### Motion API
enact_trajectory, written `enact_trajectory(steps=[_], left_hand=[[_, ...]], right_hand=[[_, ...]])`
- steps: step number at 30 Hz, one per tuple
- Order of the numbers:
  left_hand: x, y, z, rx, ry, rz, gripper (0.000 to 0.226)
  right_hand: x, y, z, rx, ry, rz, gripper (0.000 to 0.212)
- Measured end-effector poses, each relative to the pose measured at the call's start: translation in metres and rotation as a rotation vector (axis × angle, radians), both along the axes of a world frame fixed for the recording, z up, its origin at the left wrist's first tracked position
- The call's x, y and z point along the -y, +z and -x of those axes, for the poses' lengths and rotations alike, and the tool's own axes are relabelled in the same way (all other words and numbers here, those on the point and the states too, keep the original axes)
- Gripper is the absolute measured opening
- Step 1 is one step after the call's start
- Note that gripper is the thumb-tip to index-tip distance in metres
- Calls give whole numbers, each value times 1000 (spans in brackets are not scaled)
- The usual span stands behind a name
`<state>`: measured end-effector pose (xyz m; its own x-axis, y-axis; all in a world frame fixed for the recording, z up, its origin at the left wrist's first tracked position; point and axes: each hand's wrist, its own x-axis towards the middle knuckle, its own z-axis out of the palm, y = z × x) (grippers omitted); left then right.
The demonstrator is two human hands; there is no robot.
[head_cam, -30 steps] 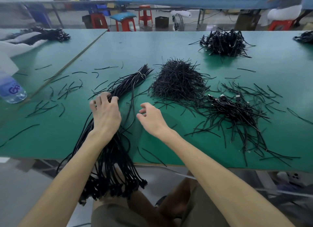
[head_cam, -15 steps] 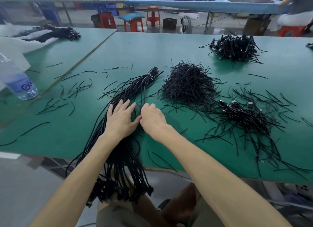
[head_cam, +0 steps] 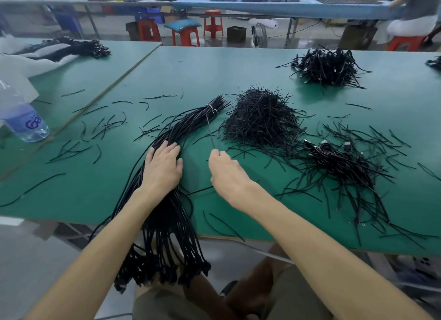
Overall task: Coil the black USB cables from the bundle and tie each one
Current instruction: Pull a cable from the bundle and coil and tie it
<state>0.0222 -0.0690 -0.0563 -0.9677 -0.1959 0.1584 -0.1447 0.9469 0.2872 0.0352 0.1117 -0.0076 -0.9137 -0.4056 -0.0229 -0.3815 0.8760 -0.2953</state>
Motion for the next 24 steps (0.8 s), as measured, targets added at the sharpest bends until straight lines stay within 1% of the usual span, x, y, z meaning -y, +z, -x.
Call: enact_trajectory(steps=[4,7,9,14,17,20,22,24], left_hand=[[5,0,0,-1,-7,-13,49],[5,-1,0,-5,-9,-13,49],[6,0,0,-6,-13,-17,49],[10,0,-1,-5,-22,-16,47],[10,0,0,-10,-27,-25,47],[9,-2,-1,-24,-22,-27,47],[8,-3,-1,-33,-15,-19,46],[6,-3,0,-31,-10,-7,46]], right_hand=[[-33,10,9,-78,-40,19,32],[-56,17,23,-79,-112,59,35],[-62,18,29,-73,-148,61,37],[-73,14,44,-150,-210,115,37],[-91,13,55,-164,-264,91,43],[-98,7,55,-181,-258,67,47],[-98,2,52,-212,-249,28,46],[-93,-1,48,-274,-241,-52,42]])
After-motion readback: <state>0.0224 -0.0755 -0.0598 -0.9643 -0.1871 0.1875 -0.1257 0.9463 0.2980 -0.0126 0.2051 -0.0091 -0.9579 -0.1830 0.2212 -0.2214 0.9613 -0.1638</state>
